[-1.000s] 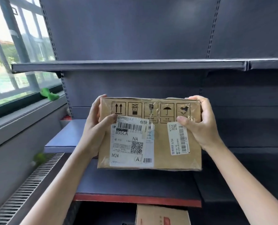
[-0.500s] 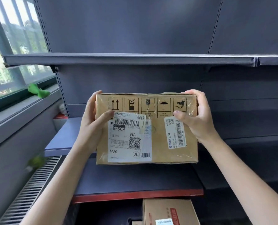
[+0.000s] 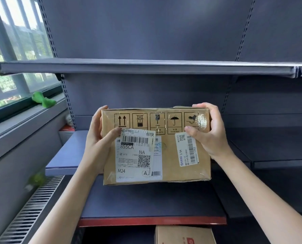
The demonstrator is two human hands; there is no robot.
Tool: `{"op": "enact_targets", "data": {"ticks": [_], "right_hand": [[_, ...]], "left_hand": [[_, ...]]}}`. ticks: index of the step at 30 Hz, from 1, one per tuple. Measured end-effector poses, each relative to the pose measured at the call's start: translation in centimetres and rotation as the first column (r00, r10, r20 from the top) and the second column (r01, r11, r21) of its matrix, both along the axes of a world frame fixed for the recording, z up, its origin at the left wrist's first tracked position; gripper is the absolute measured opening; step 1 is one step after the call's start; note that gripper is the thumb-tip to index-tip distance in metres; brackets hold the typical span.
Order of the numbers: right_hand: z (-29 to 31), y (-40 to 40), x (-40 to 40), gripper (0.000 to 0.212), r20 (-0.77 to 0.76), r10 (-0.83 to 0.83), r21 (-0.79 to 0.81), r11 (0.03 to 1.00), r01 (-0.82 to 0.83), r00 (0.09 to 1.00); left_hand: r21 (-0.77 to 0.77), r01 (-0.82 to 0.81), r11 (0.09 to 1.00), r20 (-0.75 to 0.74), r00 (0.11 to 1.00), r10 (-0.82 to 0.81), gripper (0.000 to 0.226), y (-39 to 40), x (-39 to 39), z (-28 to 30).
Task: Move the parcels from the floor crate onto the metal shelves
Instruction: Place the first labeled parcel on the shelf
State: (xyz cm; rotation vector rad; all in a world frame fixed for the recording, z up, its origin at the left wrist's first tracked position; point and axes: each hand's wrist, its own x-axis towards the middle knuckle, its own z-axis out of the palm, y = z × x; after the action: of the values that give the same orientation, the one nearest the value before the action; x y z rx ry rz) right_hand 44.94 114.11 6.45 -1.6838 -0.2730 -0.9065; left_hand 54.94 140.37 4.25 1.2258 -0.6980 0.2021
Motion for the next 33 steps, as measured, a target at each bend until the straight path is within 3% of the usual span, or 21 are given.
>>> {"op": "enact_targets", "data": {"ticks": [2,4,6,8,16,20,33], "right_hand": [[-1.0,-1.2,1.3,0.069,0.006,-0.016,-0.018,1.0,0.016,1.0],[-6.6,-4.6,6.7,0.068,-0.07,0.034,-0.019,0.999,-0.035,0.997],[-5.5,-4.2,7.5,0.066,-0.057,-0.023,-0.014,1.0,0.022,0.998],[-7.3,-6.0,10.4,0.065,0.017,-0.021,-0.029,0.999,0.022,1.0],[-7.6,-6.2,10.2,0.061,0.189,-0.103,-0.13,0.983,0.128,0.977],[-11.0,-7.3,12.5,0.057,0.256,-0.085,-0.162,0.978,0.129,0.963],[-16.4,-9.4,16.6,0.057,0.399,-0.047,-0.215,0.966,0.143,0.916]], "left_hand": [[0.038,-0.01,0.999,0.018,1.0,0.01,0.053,-1.1,1.1,-0.6],[0.087,-0.013,0.996,-0.017,1.0,0.015,0.056,-5.1,5.9,-6.1],[0.06,-0.024,0.998,0.031,0.999,0.022,0.057,-5.6,6.7,-4.9],[0.061,-0.04,0.997,0.086,0.996,0.035,0.057,-7.0,10.1,-6.6],[0.05,-0.074,0.996,0.227,0.972,0.061,0.056,-7.1,9.5,-7.2],[0.017,-0.069,0.997,0.295,0.954,0.061,0.055,-8.3,12.2,-10.6],[-0.052,0.018,0.998,0.385,0.923,0.003,0.057,-10.8,17.3,-15.9]]}}
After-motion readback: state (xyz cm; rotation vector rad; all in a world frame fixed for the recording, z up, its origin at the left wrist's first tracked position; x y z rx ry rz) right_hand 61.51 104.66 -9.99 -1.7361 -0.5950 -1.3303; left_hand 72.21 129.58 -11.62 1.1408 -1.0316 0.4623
